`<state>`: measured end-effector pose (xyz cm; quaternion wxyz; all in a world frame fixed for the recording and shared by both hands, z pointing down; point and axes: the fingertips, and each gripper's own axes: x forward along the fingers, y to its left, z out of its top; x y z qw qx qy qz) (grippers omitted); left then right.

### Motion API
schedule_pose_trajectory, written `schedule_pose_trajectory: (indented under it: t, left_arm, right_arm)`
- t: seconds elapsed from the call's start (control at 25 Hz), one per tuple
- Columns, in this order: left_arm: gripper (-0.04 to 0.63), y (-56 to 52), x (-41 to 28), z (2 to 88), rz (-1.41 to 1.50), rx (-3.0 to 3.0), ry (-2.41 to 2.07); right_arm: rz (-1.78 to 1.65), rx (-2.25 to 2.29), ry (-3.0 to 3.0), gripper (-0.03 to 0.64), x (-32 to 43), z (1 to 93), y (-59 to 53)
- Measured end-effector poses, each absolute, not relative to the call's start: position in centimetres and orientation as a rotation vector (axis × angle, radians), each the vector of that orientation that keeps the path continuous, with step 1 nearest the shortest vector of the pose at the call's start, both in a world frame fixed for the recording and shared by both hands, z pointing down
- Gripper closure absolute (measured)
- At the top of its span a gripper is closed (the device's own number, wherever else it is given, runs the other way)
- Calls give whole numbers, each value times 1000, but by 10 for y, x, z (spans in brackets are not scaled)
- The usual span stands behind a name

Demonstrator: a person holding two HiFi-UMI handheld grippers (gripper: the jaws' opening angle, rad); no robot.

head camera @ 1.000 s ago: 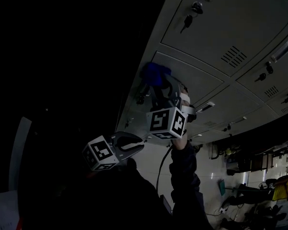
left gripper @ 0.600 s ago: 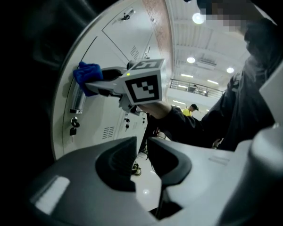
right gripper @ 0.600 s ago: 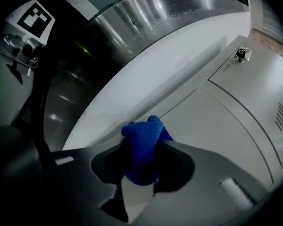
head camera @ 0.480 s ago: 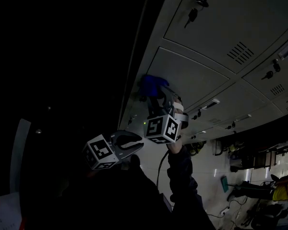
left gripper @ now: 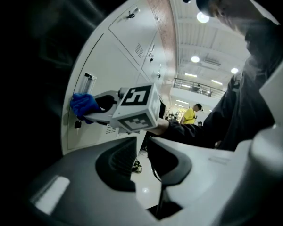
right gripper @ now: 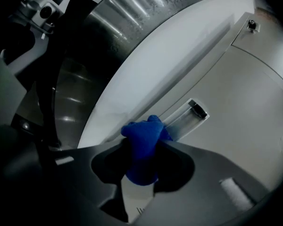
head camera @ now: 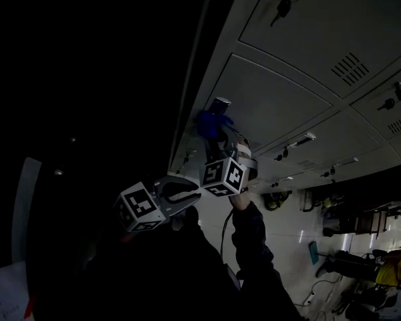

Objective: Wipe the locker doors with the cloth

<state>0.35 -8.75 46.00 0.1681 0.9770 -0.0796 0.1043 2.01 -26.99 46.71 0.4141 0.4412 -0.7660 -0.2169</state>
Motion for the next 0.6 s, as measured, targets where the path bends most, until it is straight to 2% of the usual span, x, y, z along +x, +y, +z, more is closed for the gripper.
schedule_pose_trajectory:
  t: [0.4, 0.6]
  left_arm:
    - [549, -82, -4, 471, 305, 2746, -261]
    - [549, -78, -7, 476, 320, 2733, -266]
  right_arm:
    - [-530, 1088, -1964, 491, 13, 495, -248]
    - [-626, 1116, -1929, 491, 12, 497, -245]
